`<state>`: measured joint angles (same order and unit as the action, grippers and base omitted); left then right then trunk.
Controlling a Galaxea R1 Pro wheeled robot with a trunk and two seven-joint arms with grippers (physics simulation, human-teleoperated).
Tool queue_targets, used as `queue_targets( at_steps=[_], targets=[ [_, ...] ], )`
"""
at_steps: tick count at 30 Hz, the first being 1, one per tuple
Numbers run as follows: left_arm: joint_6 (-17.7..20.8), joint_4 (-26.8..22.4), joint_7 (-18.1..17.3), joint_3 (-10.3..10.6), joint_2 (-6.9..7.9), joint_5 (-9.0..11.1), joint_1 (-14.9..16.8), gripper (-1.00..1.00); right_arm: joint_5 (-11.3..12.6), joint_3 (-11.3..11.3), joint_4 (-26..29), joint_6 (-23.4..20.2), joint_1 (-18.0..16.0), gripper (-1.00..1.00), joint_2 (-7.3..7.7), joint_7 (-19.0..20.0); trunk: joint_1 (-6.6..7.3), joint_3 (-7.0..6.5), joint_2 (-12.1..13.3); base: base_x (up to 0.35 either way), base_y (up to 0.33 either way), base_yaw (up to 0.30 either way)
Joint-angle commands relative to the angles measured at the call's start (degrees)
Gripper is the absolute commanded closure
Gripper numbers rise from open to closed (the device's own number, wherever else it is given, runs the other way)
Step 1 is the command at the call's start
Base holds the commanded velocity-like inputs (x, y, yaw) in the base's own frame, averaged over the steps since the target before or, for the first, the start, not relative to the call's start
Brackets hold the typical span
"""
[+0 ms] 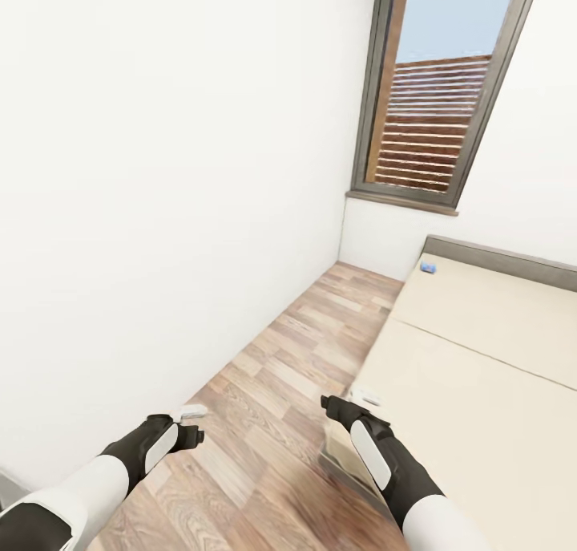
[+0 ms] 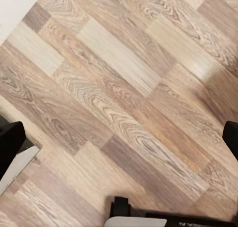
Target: Put all the toys in the child's room - the three board games (two on the bed and one on the table), the two jigsaw puzzles on the table, and the tennis ball on the table - inside the toy box on the table in the child's room.
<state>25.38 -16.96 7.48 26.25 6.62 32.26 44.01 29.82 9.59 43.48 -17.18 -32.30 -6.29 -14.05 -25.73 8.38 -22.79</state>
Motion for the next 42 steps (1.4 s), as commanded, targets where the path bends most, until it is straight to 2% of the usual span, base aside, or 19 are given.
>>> queue_targets(
  at_steps=[1,13,21,42],
  targets=[
    [0.3,-0.2,0.4,0.4,0.06,0.6,0.0,-1.00,0.5,0.2,0.1,-0.1,0.0,-1.00,0.03,-0.5,-0.05,0.17,-0.1,0.202,0.177,0.000],
    [0.2,-0.2,0.4,0.4,0.06,0.6,0.0,-1.00,0.5,0.3,0.1,-0.1,-0.1,-1.00,-0.04,-0.5,-0.05,0.45,-0.1,0.195,0.160,-0.015],
    [0.2,-0.2,0.4,0.4,0.06,0.6,-0.1,-1.00,0.5,0.3,0.1,-0.1,0.0,-1.00,0.00,-0.5,-0.05,0.98,-0.1,0.048,0.039,-0.123],
    [0.2,-0.2,0.4,0.4,0.06,0.6,-0.1,-1.00,0.5,0.3,0.1,-0.1,0.0,-1.00,0.00,-0.5,-0.05,1.98,-0.1,0.009,0.001,-0.222]
  ],
)
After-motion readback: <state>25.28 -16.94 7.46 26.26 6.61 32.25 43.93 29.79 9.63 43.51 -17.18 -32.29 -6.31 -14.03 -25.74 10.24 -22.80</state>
